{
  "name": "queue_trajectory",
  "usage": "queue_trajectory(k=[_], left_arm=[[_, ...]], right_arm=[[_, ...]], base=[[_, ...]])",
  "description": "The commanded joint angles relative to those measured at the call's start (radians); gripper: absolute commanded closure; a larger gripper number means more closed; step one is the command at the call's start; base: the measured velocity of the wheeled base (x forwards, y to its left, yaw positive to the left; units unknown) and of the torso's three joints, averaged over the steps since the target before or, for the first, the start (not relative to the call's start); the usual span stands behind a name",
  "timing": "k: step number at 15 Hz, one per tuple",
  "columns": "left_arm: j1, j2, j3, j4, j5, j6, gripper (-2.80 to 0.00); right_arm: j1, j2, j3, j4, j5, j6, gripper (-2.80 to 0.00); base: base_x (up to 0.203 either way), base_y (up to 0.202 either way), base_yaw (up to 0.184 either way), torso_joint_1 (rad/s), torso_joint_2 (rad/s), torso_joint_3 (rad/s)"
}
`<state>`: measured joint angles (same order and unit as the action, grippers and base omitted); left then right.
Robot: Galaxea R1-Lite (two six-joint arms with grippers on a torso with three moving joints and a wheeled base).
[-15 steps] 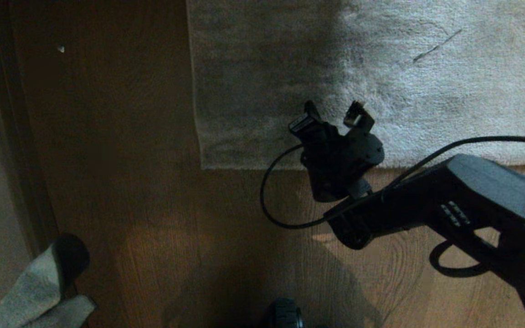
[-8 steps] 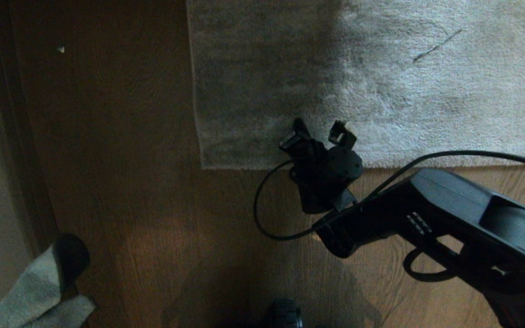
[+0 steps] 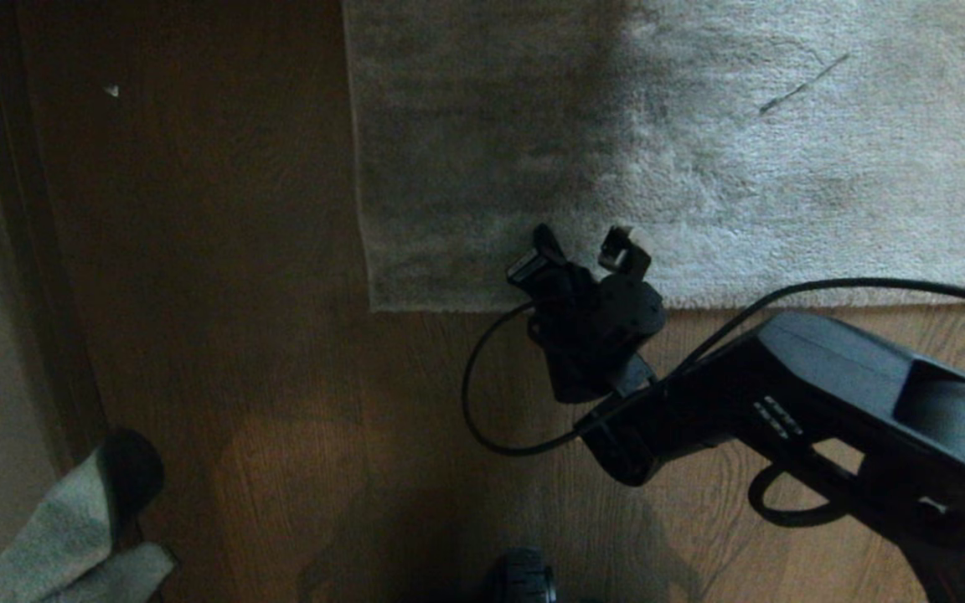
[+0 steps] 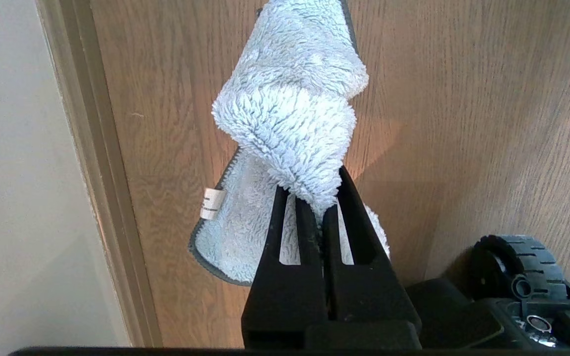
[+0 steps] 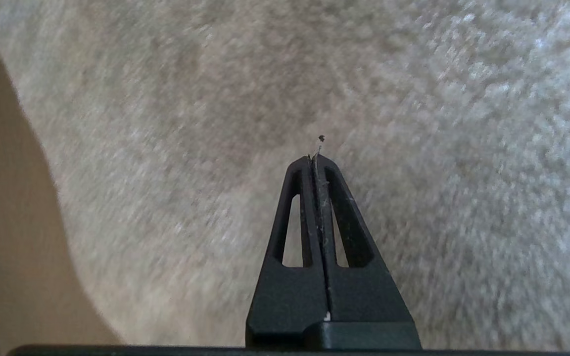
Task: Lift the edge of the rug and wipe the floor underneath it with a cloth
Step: Lay down the carpet
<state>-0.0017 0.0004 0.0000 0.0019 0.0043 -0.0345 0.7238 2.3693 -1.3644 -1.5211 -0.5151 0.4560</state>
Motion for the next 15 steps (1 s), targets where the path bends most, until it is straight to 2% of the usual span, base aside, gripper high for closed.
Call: queue_trajectory(k=[1, 9, 15], left_arm=[[0.0, 0.0, 0.0, 0.0, 0.0, -0.001, 0.0], [0.0, 0.0, 0.0, 0.001, 0.0, -0.001, 0.0], [0.0, 0.0, 0.0, 0.0, 0.0, -0.001, 0.0]], right_arm=[[0.007, -0.065, 0.073, -0.019, -0.002, 0.003, 0.0], [-0.033, -0.391, 0.576, 0.003, 0.05, -0.018, 0.0], [-0.123, -0.632, 0.811, 0.123, 0.114, -0.057, 0.0]], base=[[0.0, 0.0, 0.0, 0.0, 0.0, 0.0], [0.0, 0.0, 0.0, 0.0, 0.0, 0.0], [0.0, 0.0, 0.0, 0.0, 0.0, 0.0]])
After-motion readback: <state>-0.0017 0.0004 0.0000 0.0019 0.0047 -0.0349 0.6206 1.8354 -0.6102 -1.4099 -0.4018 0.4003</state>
